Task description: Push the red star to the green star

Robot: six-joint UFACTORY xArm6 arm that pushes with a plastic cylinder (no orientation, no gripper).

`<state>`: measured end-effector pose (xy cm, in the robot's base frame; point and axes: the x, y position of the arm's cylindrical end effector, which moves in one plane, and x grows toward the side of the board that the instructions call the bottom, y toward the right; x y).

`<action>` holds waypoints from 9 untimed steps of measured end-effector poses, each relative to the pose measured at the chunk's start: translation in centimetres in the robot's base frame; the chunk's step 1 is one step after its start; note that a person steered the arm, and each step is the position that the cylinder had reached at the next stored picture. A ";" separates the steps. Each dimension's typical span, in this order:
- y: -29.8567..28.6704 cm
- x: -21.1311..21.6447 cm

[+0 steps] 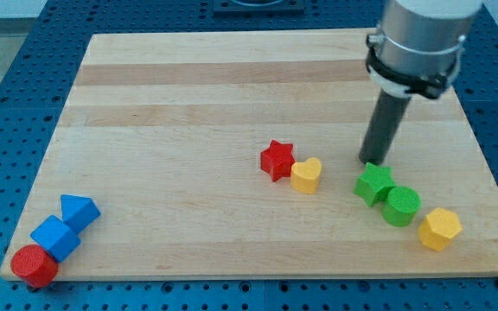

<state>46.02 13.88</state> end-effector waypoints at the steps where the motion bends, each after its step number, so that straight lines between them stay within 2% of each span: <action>1: -4.0 -0.7; 3: -5.3 4.8; 7: 2.5 9.6; 9: 5.4 10.6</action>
<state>56.60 19.25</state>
